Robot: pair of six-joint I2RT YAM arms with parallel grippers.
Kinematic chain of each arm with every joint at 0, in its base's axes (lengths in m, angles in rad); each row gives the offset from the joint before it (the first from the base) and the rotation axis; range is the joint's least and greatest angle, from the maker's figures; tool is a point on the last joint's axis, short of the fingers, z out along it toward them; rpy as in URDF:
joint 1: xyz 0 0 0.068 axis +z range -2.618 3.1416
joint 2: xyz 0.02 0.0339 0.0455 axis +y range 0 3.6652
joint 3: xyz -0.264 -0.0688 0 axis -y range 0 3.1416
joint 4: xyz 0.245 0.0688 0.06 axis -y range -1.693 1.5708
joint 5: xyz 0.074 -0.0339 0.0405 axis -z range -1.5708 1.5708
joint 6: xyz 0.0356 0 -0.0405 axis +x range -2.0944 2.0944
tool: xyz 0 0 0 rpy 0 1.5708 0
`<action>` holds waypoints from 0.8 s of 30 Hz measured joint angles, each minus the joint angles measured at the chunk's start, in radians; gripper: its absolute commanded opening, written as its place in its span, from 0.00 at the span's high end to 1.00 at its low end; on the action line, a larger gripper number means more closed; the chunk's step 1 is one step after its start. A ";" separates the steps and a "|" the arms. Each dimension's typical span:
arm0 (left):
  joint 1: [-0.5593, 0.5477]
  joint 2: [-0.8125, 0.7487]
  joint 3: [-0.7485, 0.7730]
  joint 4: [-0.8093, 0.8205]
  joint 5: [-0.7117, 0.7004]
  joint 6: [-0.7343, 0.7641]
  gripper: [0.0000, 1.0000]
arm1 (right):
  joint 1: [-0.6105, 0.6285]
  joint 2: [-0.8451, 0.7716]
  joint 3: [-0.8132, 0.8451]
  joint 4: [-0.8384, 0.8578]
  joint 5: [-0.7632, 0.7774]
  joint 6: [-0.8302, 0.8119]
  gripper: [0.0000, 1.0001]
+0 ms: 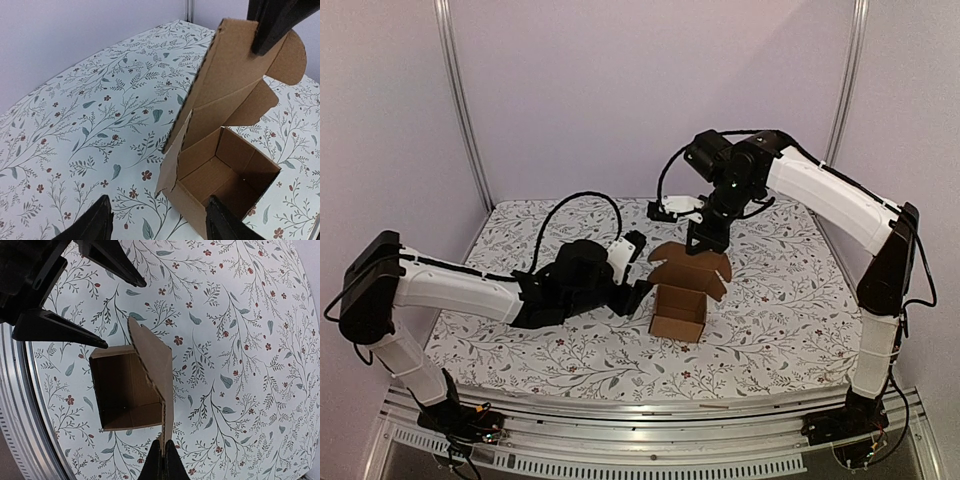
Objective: Fold the paper box
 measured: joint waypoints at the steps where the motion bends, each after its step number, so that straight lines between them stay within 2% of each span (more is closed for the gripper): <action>1: 0.000 0.001 0.000 0.006 -0.004 0.004 0.40 | 0.000 0.000 0.003 0.000 0.000 0.001 1.00; 5: 0.000 0.003 0.000 0.033 -0.011 0.014 0.46 | 0.000 0.000 0.033 -0.001 -0.004 0.009 1.00; 13: -0.007 0.004 0.018 0.042 -0.011 0.042 0.73 | 0.000 0.000 0.069 -0.002 -0.021 0.048 1.00; 16: -0.015 0.004 0.026 0.043 -0.007 0.052 0.79 | 0.000 0.000 0.085 -0.004 -0.024 0.067 1.00; 19: -0.024 0.008 0.036 0.043 -0.003 0.053 0.81 | 0.000 0.000 0.099 -0.005 -0.034 0.086 1.00; 24: -0.038 0.042 0.068 0.058 0.002 0.054 0.77 | 0.000 0.000 0.120 -0.007 -0.057 0.114 1.00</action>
